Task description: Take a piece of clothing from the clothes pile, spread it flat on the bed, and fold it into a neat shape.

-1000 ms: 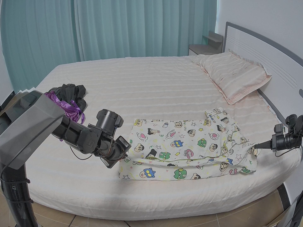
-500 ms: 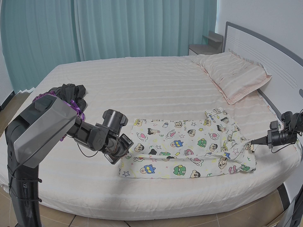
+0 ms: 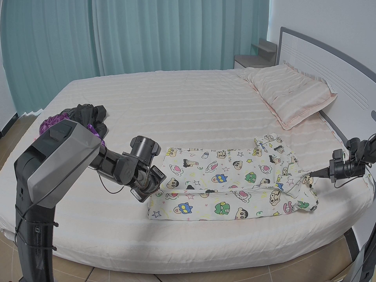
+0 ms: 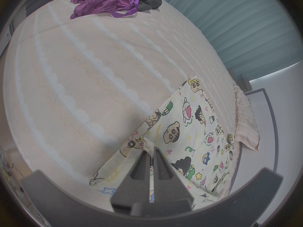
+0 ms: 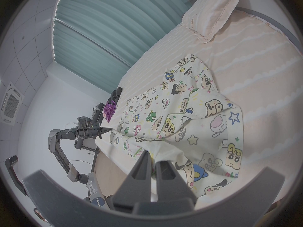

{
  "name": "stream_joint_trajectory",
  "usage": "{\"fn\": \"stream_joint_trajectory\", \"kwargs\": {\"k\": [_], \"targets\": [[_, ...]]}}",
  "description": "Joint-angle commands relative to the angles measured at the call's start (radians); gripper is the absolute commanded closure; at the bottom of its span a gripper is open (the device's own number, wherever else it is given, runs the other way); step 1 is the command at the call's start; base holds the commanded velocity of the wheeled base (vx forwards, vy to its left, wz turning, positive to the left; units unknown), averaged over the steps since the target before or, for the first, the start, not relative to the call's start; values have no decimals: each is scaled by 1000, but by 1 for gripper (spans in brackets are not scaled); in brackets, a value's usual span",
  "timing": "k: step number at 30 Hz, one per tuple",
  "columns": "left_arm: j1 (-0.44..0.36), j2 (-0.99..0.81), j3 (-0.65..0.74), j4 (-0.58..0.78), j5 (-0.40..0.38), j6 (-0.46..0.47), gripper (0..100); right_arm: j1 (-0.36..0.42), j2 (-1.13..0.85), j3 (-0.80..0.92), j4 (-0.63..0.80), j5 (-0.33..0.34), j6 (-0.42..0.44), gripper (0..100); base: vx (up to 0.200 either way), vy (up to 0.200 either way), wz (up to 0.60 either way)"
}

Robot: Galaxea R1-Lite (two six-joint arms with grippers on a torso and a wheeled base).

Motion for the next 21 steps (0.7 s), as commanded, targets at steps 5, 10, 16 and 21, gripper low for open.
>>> {"fn": "stream_joint_trajectory", "kwargs": {"k": [5, 10, 16, 21], "targets": [[-7, 28, -52, 21, 3, -1, 100, 3, 39, -33, 2, 1, 1, 100, 0, 0, 0], [-10, 45, -99, 70, 5, -1, 0, 9, 58, -44, 2, 1, 17, 0, 0, 0, 0], [-2, 62, -139, 98, 34, -18, 0, -8, 58, -53, -2, 3, 27, 0, 0, 0, 0], [6, 48, -124, 100, 31, -25, 0, -26, 27, -54, -1, 3, 99, 0, 0, 0, 0]]}}
